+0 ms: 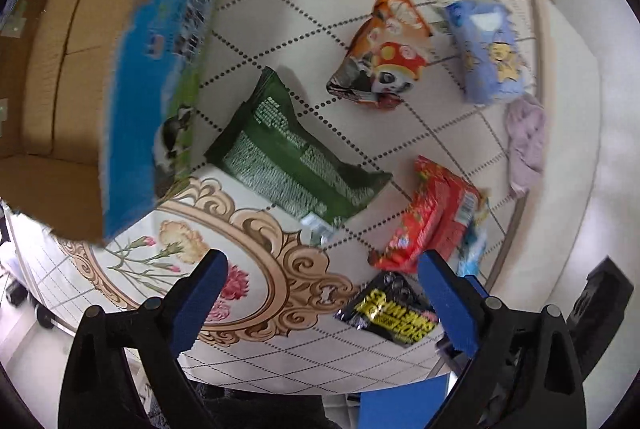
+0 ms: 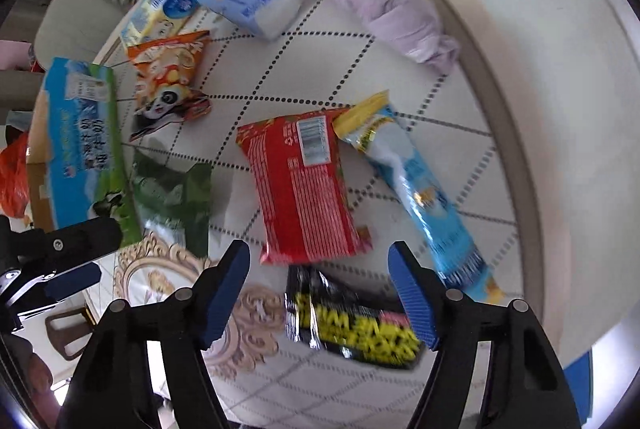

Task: Organize soft objects
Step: 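Grasp the green snack bag with the left tool while the right tool grasps the red pack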

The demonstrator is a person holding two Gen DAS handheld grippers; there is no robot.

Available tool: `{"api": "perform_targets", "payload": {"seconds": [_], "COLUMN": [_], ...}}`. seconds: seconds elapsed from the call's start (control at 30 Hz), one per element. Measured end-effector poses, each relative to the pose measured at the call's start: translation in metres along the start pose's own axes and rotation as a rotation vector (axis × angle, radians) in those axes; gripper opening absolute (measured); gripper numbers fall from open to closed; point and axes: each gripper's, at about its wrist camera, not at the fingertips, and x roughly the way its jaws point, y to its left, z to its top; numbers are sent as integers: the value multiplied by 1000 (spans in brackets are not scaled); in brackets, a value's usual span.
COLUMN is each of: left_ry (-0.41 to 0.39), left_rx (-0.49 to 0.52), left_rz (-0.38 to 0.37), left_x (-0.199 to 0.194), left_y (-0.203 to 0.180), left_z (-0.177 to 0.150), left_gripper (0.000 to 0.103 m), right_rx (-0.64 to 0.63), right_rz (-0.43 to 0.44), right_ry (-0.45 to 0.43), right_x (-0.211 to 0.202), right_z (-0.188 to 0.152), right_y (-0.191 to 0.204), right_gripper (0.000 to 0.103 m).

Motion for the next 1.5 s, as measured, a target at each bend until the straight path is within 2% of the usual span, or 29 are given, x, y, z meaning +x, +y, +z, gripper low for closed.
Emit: {"api": "perform_targets", "payload": {"seconds": [0.13, 0.23, 0.3, 0.33, 0.37, 0.4, 0.43, 0.5, 0.57, 0.63, 0.7, 0.73, 0.8, 0.87, 0.9, 0.97, 1.0, 1.07, 1.23, 1.3, 1.4, 1.43, 1.47, 1.5], "left_ry": [55, 114, 135, 143, 145, 137, 131, 106, 70, 43, 60, 66, 87, 124, 123, 100, 73, 49, 58, 106, 100, 86, 62, 46], "left_rx": [-62, -97, -96, -94, -92, -77, -59, 55, 206, 391, 446, 435, 359, 257, 226, 193, 180, 167, 159, 96, 41, 47, 70, 96], "left_rz": [19, 90, 111, 104, 98, 94, 102, 164, 220, 308, 339, 328, 238, 97, 29, -22, -23, 0, 92, 69, 36, 31, 45, 71], "left_x": [19, 40, 52, 57, 60, 62, 63, 68, 72, 81, 91, 94, 97, 92, 86, 75, 71, 68, 89, 103, 107, 104, 98, 98], "left_y": [6, 9, 8, 7, 6, 2, -1, -16, -32, -46, -45, -42, -29, -15, -12, -8, -7, -7, -10, -8, -6, -6, -6, -10], "left_z": [19, 30, 34, 35, 34, 33, 32, 21, 6, -18, -30, -31, -28, -28, -31, -35, -35, -31, -8, -1, 10, 13, 13, 8], "left_gripper": [97, 97, 97, 96, 87, 72, 65, 45, 34, 34, 35, 35, 36, 36, 37, 46, 53, 58, 58, 58, 58, 58, 52, 40], "right_rx": [-23, -21, -22, -24, -27, -31, -42, -56, -60, -60, -56, -56, -53, -53, -55, -58, -57, -55, -44, -40, -35, -37, -37, -38], "right_rz": [-17, -40, -59, -61, -68, -85, -116, -135, -134, -122, -115, -115, -124, -130, -135, -144, -143, -142, -138, -132, -129, -131, -132, -138], "right_ry": [-3, 11, 30, 51, 60, 67, 78, 94, 118, 127, 134, 135, 134, 125, 125, 118, 114, 109, 119, 118, 117, 115, 112, 109], "right_x": [20, 35, 44, 48, 49, 48, 46, 46, 47, 48, 51, 51, 53, 54, 56, 59, 59, 61, 62, 60, 59, 57, 53, 53], "right_z": [11, 21, 26, 27, 27, 26, 25, 25, 25, 29, 32, 31, 30, 28, 36, 35, 34, 32, 30, 31, 35, 35, 31, 32], "right_y": [11, 18, 18, 18, 16, 14, 10, 5, -2, -5, -5, -6, -7, -7, -5, 2, 3, 6, 11, 8, 2, 1, -2, -2], "right_gripper": [74, 74, 58, 55, 55, 55, 54, 54, 54, 55, 55, 55, 57, 62, 62, 63, 63, 63, 63, 63, 63, 62, 60, 57]}}
